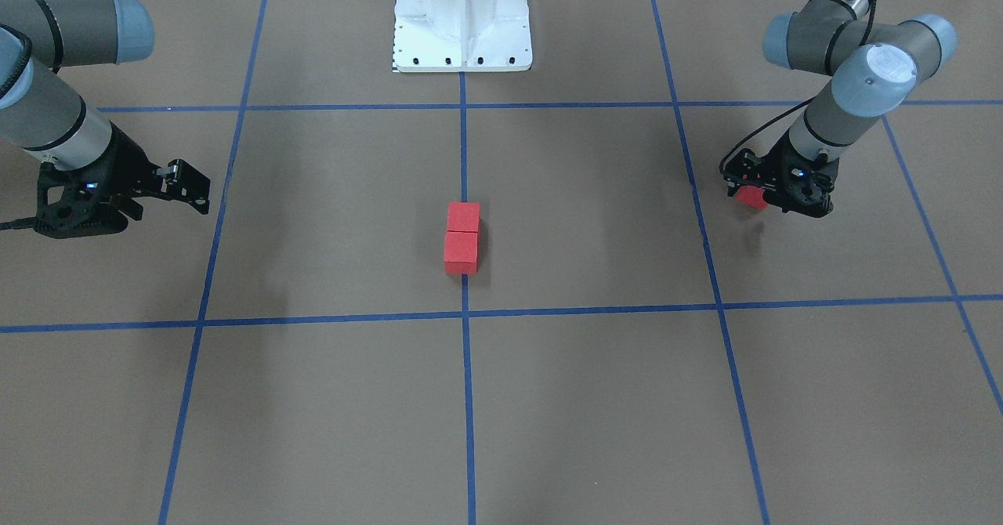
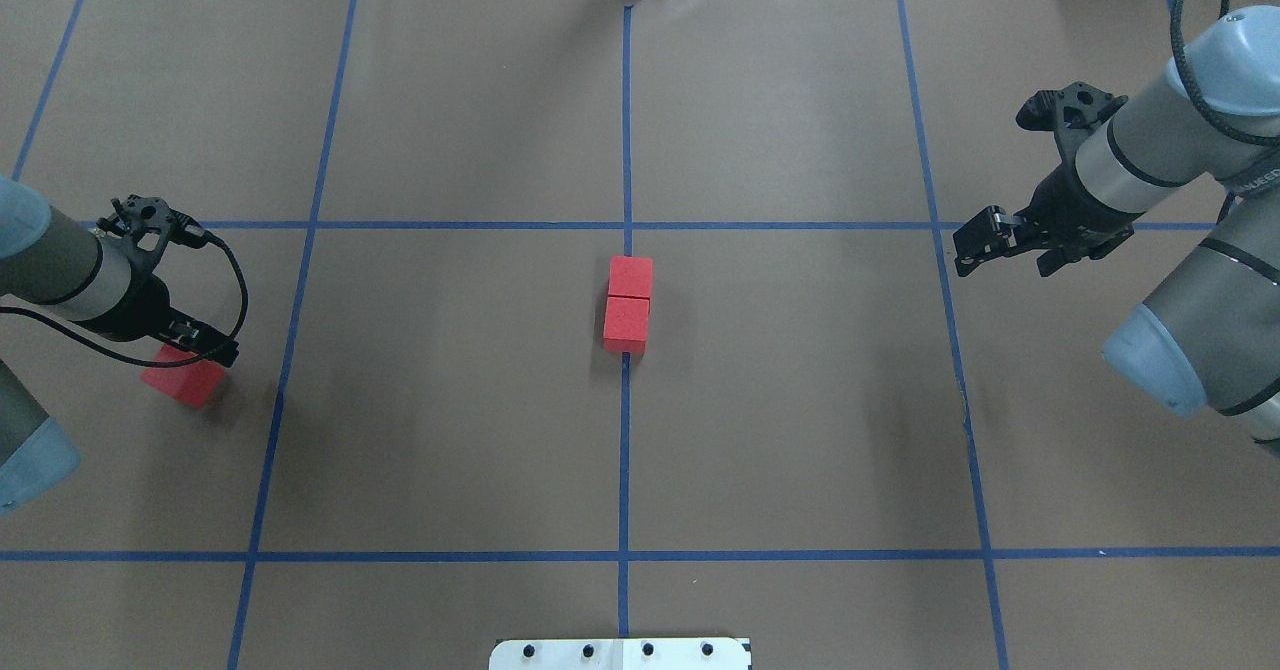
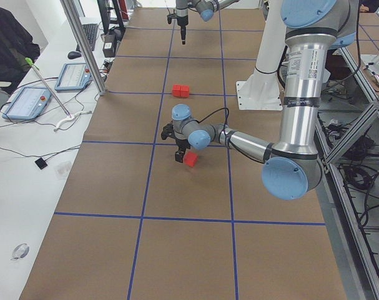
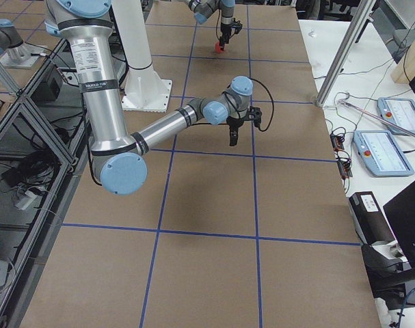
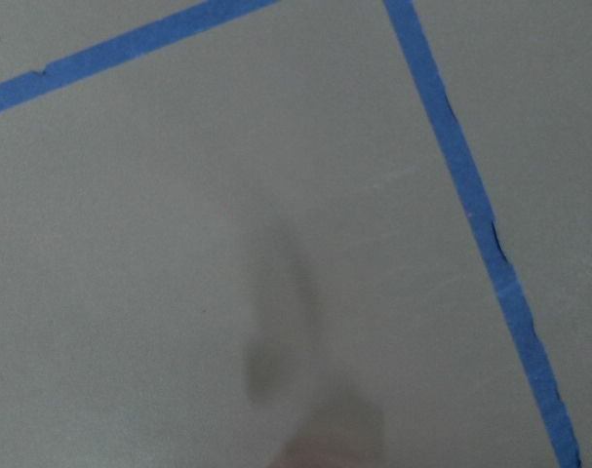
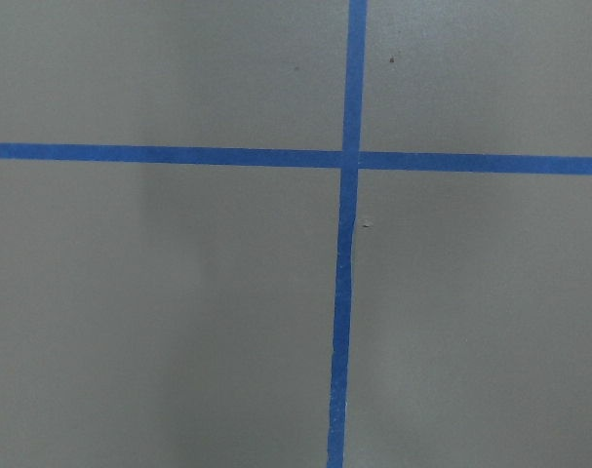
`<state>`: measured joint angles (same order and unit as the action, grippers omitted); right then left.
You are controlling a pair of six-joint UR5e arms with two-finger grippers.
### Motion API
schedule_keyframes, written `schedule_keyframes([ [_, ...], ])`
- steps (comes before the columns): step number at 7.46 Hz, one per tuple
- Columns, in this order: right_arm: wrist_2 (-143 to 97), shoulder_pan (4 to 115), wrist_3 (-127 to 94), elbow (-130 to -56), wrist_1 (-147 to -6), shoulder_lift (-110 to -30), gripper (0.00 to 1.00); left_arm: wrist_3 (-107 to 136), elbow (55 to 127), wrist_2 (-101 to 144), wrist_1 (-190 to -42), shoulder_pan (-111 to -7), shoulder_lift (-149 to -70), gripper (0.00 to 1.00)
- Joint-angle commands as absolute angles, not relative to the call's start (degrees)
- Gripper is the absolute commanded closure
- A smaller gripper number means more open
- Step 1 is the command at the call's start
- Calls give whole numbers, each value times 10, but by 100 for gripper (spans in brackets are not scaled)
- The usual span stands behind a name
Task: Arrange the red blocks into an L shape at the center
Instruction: 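Lower the left gripper onto the last red cube and close on it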
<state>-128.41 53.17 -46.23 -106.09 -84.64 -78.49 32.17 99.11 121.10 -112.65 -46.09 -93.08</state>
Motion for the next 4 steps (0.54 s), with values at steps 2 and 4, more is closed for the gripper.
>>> schedule_keyframes([
  [2,-1284,533,-462,-1061,-846,-785,0,320,991,1210,-1126,-447,-923,1],
  [4,-1284,533,-462,-1062,-846,-785,0,319,994,1209,-1126,-446,-922,4],
])
